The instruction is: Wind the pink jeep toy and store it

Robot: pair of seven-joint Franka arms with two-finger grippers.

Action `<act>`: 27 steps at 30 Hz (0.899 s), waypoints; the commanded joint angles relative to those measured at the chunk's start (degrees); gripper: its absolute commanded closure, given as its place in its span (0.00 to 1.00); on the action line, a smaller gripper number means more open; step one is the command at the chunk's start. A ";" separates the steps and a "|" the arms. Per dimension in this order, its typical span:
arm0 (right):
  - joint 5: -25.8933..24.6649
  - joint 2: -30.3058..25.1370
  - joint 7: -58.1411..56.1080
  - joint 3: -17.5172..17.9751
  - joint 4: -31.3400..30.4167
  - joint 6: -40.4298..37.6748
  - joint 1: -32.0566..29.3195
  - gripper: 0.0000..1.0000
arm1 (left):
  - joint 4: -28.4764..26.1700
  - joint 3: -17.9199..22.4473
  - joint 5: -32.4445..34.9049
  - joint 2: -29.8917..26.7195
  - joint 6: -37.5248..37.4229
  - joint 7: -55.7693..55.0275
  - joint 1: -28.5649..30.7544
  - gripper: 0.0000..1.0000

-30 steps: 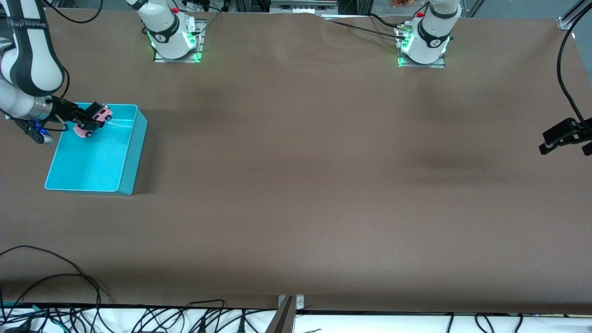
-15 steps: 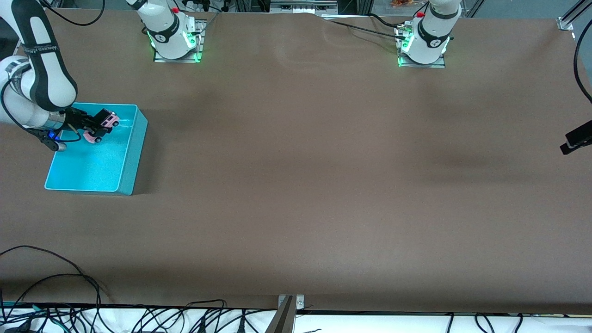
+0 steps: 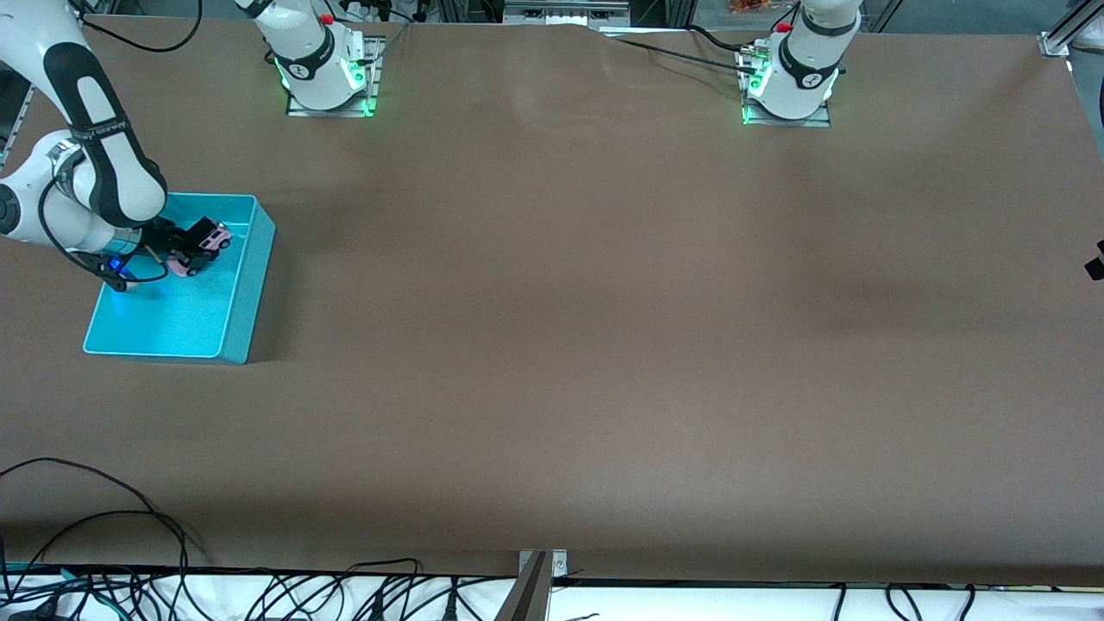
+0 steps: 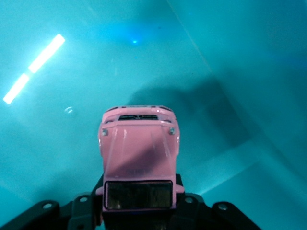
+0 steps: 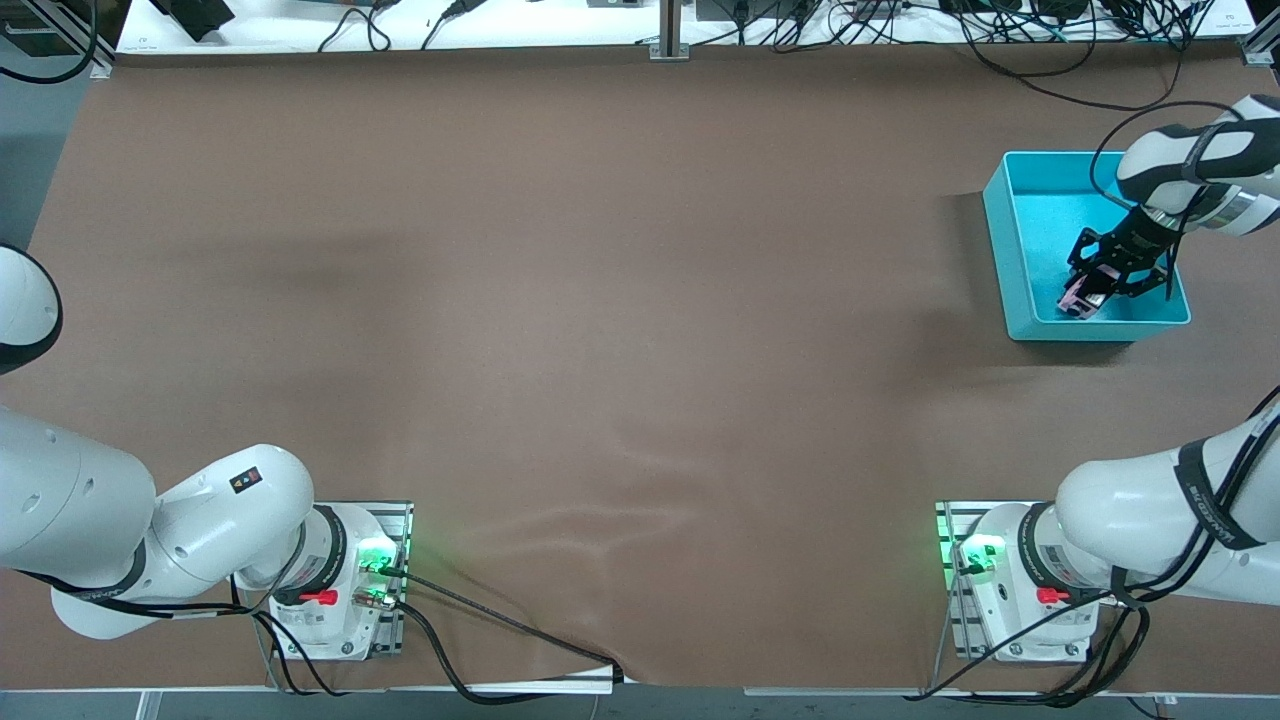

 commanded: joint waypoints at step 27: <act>-1.16 -13.83 -0.23 1.67 1.19 -15.55 -0.58 0.00 | -1.23 21.95 -4.22 -2.69 -3.42 -5.01 -29.67 0.00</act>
